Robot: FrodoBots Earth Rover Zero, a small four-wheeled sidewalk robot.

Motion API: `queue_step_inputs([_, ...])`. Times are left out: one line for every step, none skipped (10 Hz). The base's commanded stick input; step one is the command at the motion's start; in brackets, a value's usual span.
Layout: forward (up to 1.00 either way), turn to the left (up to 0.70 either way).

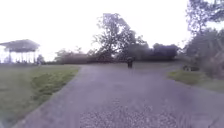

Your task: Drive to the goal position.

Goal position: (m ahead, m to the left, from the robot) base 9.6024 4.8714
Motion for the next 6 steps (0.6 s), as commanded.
queue_step_inputs([0.7, 0.0])
queue_step_inputs([0.7, 0.0])
queue_step_inputs([0.7, 0.0])
queue_step_inputs([0.7, 0.0])
queue_step_inputs([0.7, 0.0])
queue_step_inputs([0.7, 0.0])
